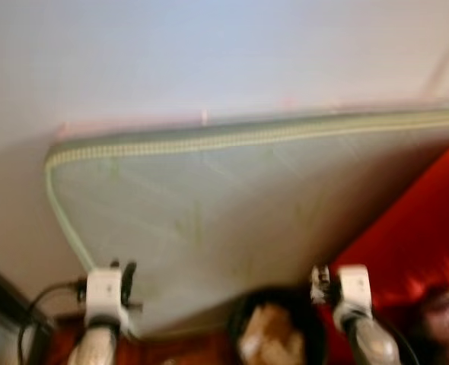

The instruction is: Clean up the room

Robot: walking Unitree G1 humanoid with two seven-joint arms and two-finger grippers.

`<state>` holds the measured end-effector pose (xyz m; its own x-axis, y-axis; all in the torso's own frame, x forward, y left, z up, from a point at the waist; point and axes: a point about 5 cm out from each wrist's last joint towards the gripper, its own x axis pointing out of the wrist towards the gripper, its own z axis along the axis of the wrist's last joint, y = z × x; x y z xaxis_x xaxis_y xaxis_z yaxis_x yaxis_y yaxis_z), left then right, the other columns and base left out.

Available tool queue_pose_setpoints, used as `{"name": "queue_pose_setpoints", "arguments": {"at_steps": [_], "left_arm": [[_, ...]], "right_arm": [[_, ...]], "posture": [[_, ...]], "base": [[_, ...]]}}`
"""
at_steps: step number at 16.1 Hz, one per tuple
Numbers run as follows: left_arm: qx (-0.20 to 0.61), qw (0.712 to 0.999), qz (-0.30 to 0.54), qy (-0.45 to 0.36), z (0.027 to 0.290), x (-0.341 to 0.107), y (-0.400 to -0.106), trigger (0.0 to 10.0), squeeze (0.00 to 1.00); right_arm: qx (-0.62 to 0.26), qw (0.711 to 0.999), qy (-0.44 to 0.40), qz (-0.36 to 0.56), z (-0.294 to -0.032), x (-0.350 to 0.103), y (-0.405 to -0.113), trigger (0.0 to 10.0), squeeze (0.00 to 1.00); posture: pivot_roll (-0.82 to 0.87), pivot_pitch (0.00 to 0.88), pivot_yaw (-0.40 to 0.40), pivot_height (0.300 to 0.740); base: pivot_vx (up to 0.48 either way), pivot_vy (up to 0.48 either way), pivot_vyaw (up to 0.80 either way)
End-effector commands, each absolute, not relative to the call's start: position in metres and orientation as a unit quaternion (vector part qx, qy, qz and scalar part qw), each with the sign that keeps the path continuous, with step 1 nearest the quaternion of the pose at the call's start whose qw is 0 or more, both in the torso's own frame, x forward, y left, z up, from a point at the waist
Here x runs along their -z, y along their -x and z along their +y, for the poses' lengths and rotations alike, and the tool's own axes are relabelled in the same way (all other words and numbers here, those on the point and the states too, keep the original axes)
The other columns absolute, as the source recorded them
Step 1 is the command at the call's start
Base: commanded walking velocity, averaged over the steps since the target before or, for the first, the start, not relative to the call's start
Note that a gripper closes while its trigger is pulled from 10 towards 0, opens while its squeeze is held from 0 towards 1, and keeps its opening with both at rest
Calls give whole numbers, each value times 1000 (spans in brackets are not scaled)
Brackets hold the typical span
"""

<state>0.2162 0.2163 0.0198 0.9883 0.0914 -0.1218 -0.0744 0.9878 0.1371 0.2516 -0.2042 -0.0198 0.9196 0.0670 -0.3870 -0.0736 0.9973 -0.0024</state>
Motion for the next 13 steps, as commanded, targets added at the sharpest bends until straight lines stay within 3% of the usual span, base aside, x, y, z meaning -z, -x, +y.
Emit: {"name": "queue_pose_setpoints", "arguments": {"at_steps": [1,5,9,13], "left_arm": [[-43,995,60,-70,218,-23,-221,10000,0],[-44,995,61,-70,218,-24,-221,10000,0],[-45,995,61,-70,219,-24,-221,10000,0],[-46,994,61,-72,220,-24,-221,10000,0]], "right_arm": [[-42,980,7,194,-201,18,-254,10000,0],[-51,977,9,209,-198,21,-254,10000,0],[-53,977,7,204,-197,19,-256,10000,0],[-49,979,5,199,-196,18,-256,10000,0]], "posture": [[119,0,-36,677],[121,0,-36,677],[123,0,-37,638],[124,0,-35,634]], "base": [[0,0,0],[0,0,0],[0,0,0],[0,0,0]]}}
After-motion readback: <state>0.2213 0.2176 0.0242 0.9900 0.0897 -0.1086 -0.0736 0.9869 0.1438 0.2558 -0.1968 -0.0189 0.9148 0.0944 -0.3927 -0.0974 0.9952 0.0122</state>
